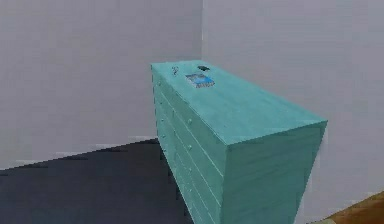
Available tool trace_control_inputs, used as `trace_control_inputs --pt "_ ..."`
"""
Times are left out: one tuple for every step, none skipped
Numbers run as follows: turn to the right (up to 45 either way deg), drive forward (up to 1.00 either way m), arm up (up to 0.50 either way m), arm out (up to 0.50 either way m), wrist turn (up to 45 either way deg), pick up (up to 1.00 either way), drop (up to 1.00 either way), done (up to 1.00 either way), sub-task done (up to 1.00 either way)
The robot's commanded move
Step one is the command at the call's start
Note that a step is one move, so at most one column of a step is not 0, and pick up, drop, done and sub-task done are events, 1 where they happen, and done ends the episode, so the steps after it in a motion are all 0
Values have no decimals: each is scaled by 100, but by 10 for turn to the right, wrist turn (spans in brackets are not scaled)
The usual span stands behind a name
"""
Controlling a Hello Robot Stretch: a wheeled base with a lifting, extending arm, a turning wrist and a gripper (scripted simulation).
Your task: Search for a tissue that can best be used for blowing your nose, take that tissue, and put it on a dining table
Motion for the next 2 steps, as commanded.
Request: trace_control_inputs --pt "-450 0 0 0 0 0 0 0 0" --pt "-450 0 0 0 0 0 0 0 0"
